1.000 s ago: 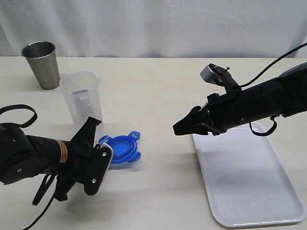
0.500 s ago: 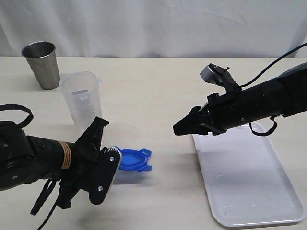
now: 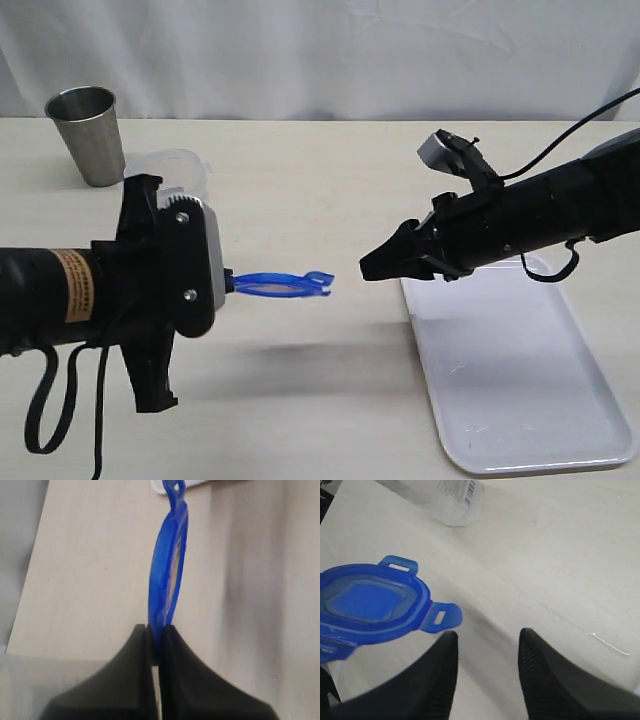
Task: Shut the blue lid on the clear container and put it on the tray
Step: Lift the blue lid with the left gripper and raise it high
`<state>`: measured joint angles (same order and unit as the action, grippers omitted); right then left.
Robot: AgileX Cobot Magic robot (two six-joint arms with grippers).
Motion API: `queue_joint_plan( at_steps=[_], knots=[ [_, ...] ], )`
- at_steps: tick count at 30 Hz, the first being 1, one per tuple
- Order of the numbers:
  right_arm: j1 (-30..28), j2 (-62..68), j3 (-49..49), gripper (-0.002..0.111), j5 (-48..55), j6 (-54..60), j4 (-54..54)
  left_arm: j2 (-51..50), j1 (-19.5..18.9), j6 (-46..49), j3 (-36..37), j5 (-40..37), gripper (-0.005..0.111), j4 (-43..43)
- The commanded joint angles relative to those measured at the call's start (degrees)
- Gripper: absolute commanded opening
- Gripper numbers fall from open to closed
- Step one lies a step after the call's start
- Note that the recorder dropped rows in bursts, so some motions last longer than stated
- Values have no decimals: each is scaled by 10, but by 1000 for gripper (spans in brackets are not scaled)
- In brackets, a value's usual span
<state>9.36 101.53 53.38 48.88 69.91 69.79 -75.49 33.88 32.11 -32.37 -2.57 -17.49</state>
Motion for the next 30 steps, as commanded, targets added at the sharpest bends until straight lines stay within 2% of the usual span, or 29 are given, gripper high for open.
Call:
queue_joint_plan(
  at_steps=[1, 6, 7, 10, 14, 16, 17, 18, 19, 22, 24, 30],
  knots=[
    [1, -39, 2, 39, 3, 8, 2, 44, 2, -74, -11, -53, 0, 16],
    [1, -95, 2, 39, -8, 8, 15, 81, 2, -135, -35, -72, 0, 66],
    [1, -112, 2, 39, -9, 7, 15, 91, 2, -173, -55, -100, 0, 71],
    [1, -133, 2, 39, -10, -3, 16, 100, 1, -213, -91, -144, 0, 71],
    [1, -145, 2, 39, -9, -8, 18, 103, -12, -307, -159, -151, 0, 72],
    [1, -145, 2, 39, -9, -13, 18, 103, -53, -374, -177, -151, 0, 72],
    [1, -145, 2, 39, -9, -17, 18, 103, -89, -415, -177, -154, 0, 73],
    [1, -145, 2, 39, -9, -17, 18, 101, -110, -430, -177, -163, 0, 77],
    [1, -145, 2, 39, -9, -17, 18, 98, -148, -431, -177, -171, 0, 106],
    [1, -145, 2, 39, -9, -17, 18, 84, -208, -354, -178, -142, 0, 236],
    [1, -145, 2, 39, -9, -17, 18, 76, -228, -271, -185, -135, 0, 334],
    [1, -145, 2, 39, -10, -17, 19, 47, -232, 18, -264, -230, 0, 644]
  ],
)
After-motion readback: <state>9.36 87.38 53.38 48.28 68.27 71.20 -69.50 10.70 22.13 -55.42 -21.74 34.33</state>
